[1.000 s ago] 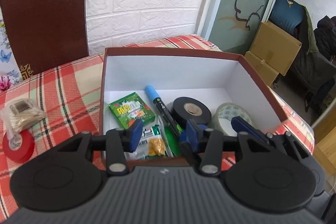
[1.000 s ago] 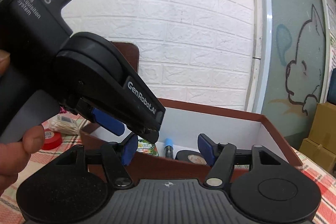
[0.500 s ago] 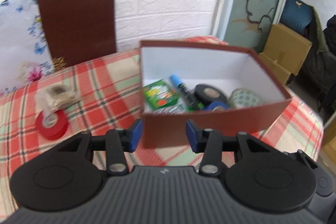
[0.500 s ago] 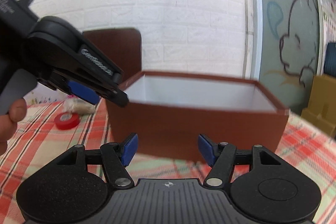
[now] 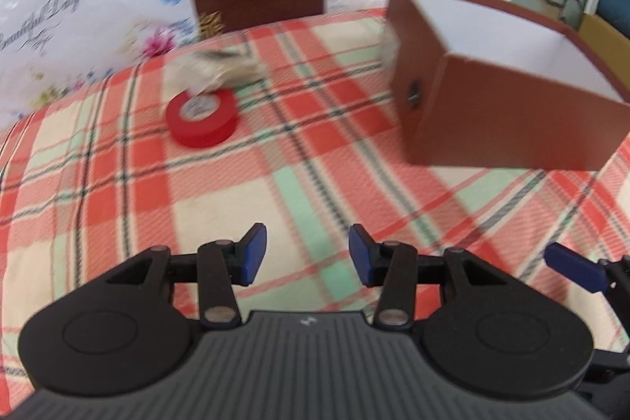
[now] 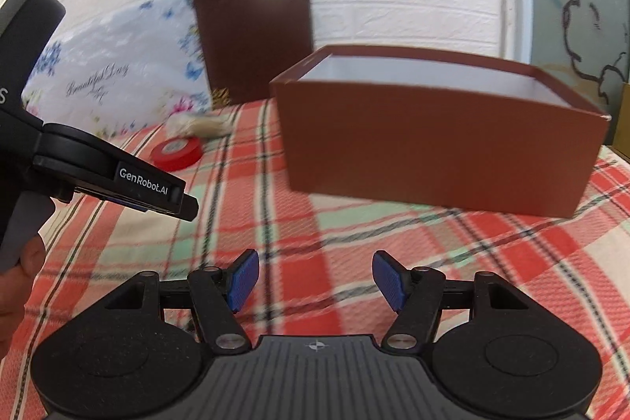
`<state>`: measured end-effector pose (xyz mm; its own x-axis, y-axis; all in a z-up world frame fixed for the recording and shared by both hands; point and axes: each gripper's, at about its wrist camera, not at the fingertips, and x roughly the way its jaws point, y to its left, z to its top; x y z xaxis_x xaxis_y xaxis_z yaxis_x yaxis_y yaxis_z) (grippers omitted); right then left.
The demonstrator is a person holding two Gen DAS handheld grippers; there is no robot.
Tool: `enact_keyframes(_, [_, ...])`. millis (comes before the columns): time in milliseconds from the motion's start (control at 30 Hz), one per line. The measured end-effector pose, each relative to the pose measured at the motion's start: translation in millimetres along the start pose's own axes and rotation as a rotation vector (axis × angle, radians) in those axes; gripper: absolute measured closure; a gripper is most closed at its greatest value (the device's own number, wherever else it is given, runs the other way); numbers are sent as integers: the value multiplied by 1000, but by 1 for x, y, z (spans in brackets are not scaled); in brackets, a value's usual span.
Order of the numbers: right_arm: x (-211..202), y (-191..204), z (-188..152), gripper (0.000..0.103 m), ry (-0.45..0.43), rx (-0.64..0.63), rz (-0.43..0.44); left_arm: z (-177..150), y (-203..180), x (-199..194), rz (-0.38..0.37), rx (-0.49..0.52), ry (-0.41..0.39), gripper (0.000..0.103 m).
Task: Organize objects
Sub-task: 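Move the right tool over the table and grasp the cotton swab bag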
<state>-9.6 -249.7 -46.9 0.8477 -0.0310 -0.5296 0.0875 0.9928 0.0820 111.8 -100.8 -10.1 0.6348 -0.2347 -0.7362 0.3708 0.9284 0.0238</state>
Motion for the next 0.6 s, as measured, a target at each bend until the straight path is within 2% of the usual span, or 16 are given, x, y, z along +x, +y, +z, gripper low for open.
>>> enact_keyframes(267, [7,21,-2,39,40,-41,20,-19,36,5,61,-36,-7,51])
enact_keyframes(400, [15,35,-1,39,55,-81,44,-30,69,6,142,-60,-40,48])
enact_keyframes(467, [20,45,-2,39,61,-104,57,-37,94,7,182,-100,-58,43])
enact_keyframes(500, [24,50,-1,39,65,-118,66,-42,108,6,197,-125,-75,36])
enact_keyframes(600, [37,67,3,39,61,-177,82,-58,146,1,281,-183,-132,29])
